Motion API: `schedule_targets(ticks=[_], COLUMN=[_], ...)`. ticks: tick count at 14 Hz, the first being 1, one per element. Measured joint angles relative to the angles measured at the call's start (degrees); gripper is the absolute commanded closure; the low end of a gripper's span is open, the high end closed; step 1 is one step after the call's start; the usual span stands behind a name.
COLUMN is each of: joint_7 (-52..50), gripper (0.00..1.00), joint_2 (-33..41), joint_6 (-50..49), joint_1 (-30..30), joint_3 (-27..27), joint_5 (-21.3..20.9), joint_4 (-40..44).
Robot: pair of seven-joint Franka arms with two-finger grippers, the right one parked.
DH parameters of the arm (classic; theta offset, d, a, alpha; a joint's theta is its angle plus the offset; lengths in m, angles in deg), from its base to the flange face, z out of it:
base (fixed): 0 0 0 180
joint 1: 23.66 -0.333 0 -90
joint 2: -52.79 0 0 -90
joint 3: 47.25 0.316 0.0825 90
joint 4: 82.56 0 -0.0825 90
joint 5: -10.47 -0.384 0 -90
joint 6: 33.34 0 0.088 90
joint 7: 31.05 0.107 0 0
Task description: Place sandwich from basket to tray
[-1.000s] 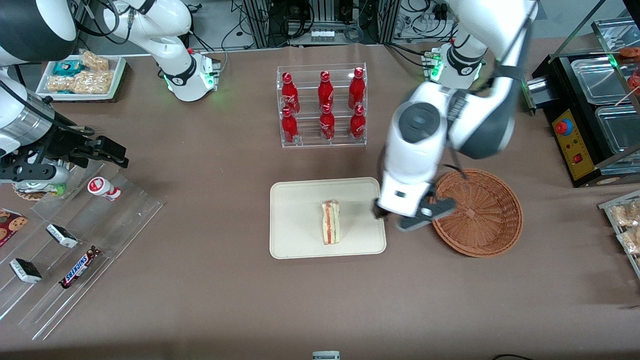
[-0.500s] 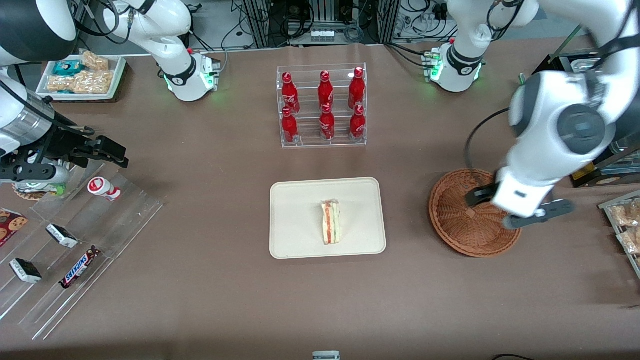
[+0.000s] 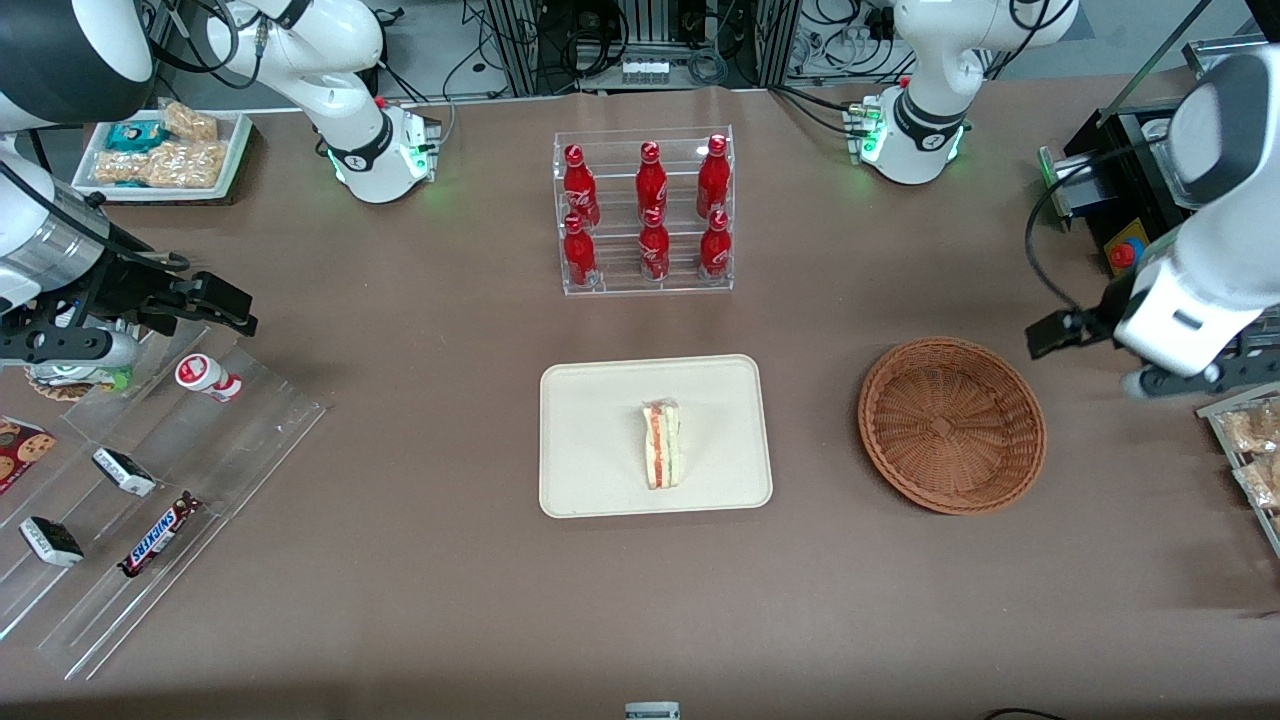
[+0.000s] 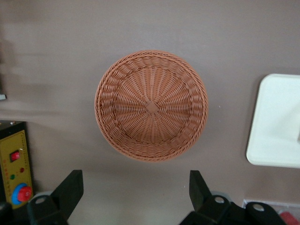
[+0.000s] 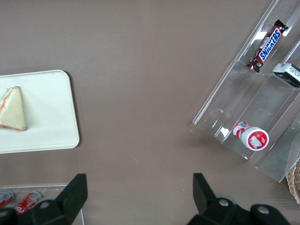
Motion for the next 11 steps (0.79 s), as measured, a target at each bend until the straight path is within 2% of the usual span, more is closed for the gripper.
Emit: schedule_targets(ticks=[5,11], joint_7=[11.11,12.21], gripper=[0.0,0.0], joint_2=[6.55,6.88], joint_6=[-3.04,-2.95], joint_1=[-2.17,-2.44], joint_3=[0.24,1.82], joint_5=[1.45,1.34], joint_4=[-0.03,0.87])
